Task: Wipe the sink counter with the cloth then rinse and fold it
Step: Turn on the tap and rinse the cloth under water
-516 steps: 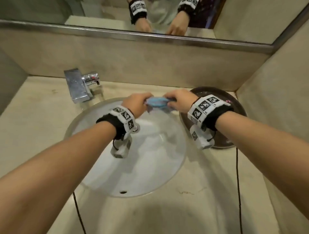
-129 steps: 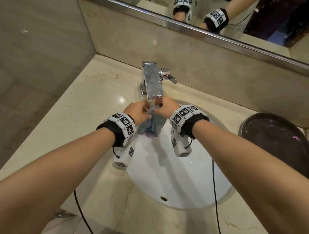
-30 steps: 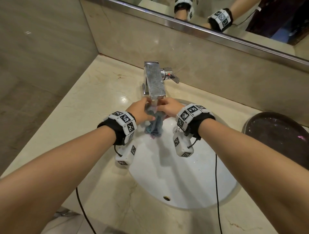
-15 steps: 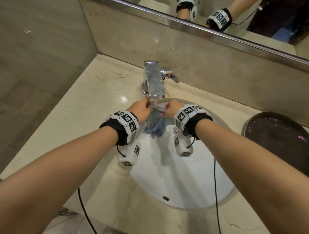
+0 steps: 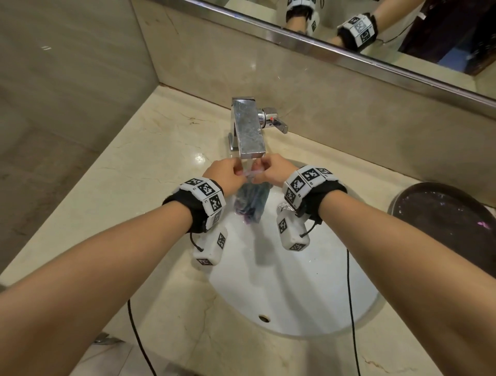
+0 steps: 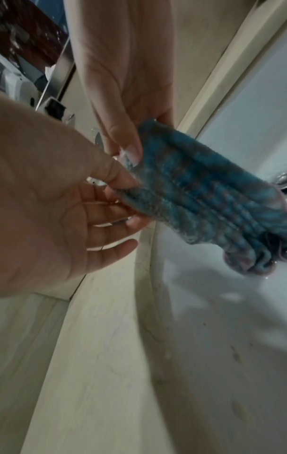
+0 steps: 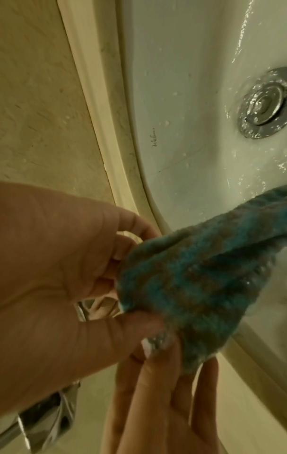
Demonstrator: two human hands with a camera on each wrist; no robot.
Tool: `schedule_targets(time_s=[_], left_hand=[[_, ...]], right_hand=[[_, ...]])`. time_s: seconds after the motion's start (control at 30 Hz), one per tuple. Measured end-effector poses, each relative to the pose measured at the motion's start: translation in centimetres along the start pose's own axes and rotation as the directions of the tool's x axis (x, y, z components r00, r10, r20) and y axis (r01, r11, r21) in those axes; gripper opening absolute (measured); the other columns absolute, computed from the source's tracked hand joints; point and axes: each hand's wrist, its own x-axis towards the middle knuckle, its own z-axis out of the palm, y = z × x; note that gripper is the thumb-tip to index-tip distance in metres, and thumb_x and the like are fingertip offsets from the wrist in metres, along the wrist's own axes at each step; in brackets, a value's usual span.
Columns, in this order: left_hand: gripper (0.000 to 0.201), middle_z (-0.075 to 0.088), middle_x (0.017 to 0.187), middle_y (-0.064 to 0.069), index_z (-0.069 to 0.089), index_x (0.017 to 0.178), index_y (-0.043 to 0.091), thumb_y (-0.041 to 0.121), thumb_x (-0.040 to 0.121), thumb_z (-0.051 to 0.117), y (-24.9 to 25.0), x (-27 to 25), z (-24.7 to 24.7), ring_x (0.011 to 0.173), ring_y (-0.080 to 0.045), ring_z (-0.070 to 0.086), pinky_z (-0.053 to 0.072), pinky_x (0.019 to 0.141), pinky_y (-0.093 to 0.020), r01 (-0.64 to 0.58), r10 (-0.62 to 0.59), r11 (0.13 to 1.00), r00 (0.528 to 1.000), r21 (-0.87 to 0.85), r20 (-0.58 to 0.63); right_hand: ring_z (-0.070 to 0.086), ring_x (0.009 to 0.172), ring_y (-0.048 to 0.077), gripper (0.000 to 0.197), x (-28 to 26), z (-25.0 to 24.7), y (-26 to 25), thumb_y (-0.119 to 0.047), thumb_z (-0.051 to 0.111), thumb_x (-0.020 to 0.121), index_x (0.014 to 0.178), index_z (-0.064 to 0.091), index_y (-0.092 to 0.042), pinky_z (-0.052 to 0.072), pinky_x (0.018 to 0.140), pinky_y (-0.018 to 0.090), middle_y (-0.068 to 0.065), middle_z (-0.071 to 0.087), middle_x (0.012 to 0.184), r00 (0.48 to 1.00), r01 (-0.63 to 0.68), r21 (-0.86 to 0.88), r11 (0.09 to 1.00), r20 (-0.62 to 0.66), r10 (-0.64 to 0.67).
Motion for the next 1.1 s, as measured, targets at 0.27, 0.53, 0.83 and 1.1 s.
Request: schedule_targets(time_s=[0.27, 0.53, 0.83, 1.1], left_hand=[[0.025, 0.053, 0.076, -0.002, 0.043, 0.063, 0.021, 0.012, 0.083, 0.054, -0.8, 0.6, -0.8, 0.077, -0.023, 0.049, 0.035, 0.062, -0.025, 0.075, -0.078, 0.994, 0.996, -0.081, -0.039], [0.042, 0.062, 0.106, -0.005, 0.053, 0.121, 0.016, 0.023, 0.081, 0.067, -1.1, -0.1, 0.7, 0.093, -0.022, 0.058, 0.045, 0.080, -0.027, 0.011, -0.023, 0.998, 0.978, 0.061, 0.206], [0.024, 0.066, 0.108, -0.014, 0.065, 0.106, 0.008, 0.024, 0.090, 0.056, -0.2, 0.1, -0.5, 0.097, -0.028, 0.059, 0.039, 0.074, -0.026, -0.006, 0.006, 0.998, 1.000, 0.061, 0.002], [0.011, 0.057, 0.085, -0.004, 0.060, 0.090, 0.016, 0.026, 0.089, 0.058, -1.4, -0.2, -0.6, 0.084, -0.023, 0.054, 0.036, 0.070, -0.025, 0.024, -0.032, 0.994, 0.996, 0.103, 0.081]], right_hand=[[0.048, 0.077, 0.019, 0.015, 0.1, -1.0, 1.8, -0.015, 0.063, 0.086, 0.074, 0.055, -0.017, 0.033, 0.056, 0.021, -0.001, 0.051, 0.070, 0.989, -0.124, -0.231, 0.965, 0.050, 0.139], [0.053, 0.080, 0.017, 0.008, -0.4, -0.2, 0.4, -0.012, 0.059, 0.088, 0.096, 0.060, -0.012, 0.039, 0.060, 0.016, 0.005, 0.058, 0.090, 0.999, 0.022, 0.068, 0.997, 0.022, -0.024], [0.043, 0.059, 0.007, 0.018, -0.1, -0.1, 0.9, -0.014, 0.070, 0.081, 0.078, 0.052, -0.015, 0.036, 0.046, 0.005, -0.008, 0.045, 0.066, 1.000, -0.005, -0.076, 0.997, 0.030, 0.007], [0.051, 0.075, 0.017, 0.030, 0.1, 0.1, 0.8, -0.012, 0.067, 0.082, 0.111, 0.062, -0.007, 0.035, 0.056, 0.018, 0.000, 0.056, 0.081, 0.996, -0.087, -0.134, 0.987, 0.017, 0.090]])
